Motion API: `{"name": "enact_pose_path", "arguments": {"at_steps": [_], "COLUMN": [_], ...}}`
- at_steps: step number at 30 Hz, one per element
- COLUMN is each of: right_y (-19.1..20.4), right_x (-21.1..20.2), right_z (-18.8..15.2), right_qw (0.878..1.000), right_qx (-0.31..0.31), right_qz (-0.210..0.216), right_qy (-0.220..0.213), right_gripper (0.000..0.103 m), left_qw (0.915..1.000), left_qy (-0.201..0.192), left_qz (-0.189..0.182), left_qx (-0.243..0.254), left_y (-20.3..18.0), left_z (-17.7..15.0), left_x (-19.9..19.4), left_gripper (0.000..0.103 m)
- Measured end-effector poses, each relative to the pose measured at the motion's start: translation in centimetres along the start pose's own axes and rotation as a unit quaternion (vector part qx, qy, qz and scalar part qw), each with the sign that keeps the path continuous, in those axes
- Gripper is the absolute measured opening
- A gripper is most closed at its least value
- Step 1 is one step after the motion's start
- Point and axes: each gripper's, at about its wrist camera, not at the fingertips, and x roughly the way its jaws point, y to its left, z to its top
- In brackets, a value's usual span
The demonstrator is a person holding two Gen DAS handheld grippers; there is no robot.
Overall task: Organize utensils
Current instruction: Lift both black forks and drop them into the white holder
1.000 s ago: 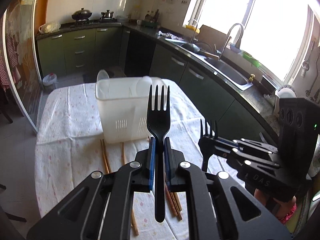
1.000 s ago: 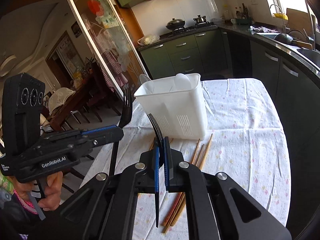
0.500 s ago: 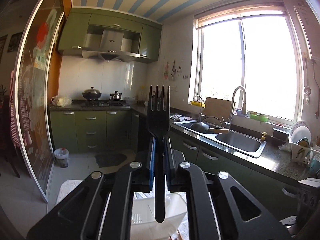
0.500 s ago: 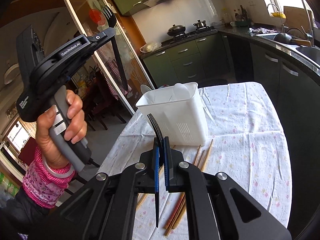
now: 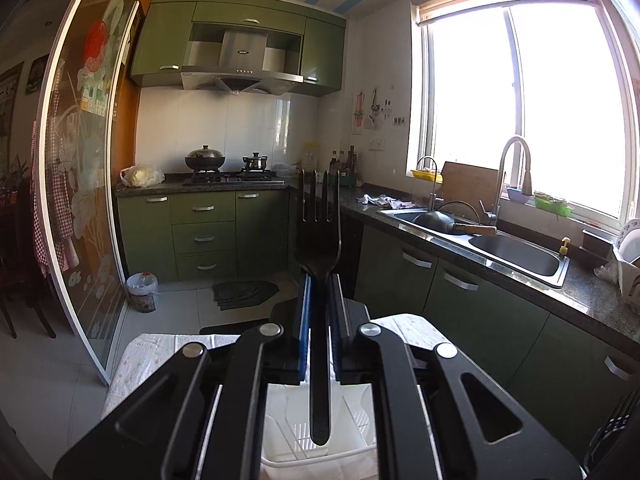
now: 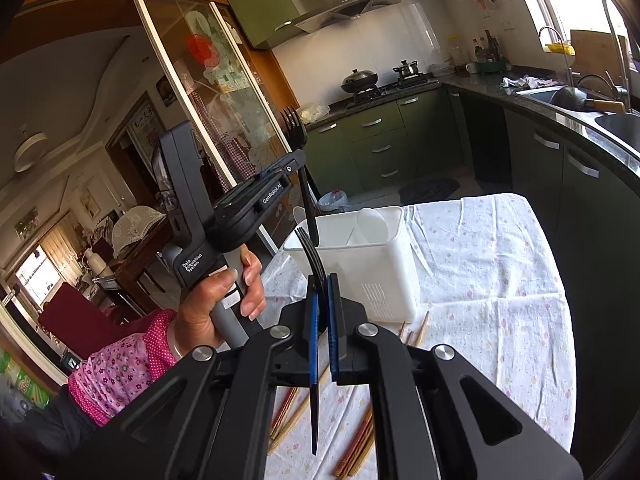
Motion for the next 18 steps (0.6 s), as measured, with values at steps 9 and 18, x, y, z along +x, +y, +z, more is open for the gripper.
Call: {"name": "enact_pose_path", "arguments": {"at_steps": [9,18], "right_y": [1.2,0.6], "right_x": [0.8,2.1], "right_z": [1.0,5.2], "right_qw": [1.000,0.996], "right_qx": [-0.007,0.012], "right_qz": [-0.005,-0.032], "right_qy": [-0.004,-0.084], "right_gripper": [0.005,0.005], "left_qw": [0.9998,0.9959], "left_qy": [0.014,-0.041], "left_qz": [-0.005,0.006], "left_qx": [-0.010,-0.081], "left_y": [1.1,3.9], "left_z": [-2.1,-5.3], "left_x": [-0.7,-6.9], "left_gripper": [0.026,0.041]}}
